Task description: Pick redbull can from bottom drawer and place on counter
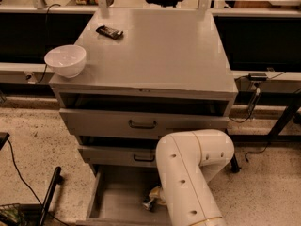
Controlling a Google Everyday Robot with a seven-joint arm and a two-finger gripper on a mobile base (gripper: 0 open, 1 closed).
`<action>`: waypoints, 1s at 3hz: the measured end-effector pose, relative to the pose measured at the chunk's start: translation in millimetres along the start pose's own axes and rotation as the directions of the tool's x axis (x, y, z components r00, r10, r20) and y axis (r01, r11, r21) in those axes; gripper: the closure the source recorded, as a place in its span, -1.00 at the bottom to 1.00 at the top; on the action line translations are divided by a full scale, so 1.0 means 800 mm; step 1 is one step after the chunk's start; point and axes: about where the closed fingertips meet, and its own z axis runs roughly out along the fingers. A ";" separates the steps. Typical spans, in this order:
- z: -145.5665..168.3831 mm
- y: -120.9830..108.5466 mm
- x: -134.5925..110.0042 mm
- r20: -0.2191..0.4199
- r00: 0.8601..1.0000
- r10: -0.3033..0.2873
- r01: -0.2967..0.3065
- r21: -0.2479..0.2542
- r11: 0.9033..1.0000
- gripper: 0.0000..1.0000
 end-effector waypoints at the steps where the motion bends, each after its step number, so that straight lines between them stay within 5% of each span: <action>1: -0.009 -0.004 -0.001 0.003 1.000 -0.010 0.010 0.051 0.999 1.00; 2: -0.032 -0.015 -0.009 0.008 0.998 -0.061 0.058 0.190 0.980 1.00; 3: -0.077 -0.036 -0.029 -0.007 0.986 -0.169 0.159 0.380 0.911 1.00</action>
Offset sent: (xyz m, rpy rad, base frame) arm -0.0114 -0.0114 0.0616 0.3228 -0.2326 0.0616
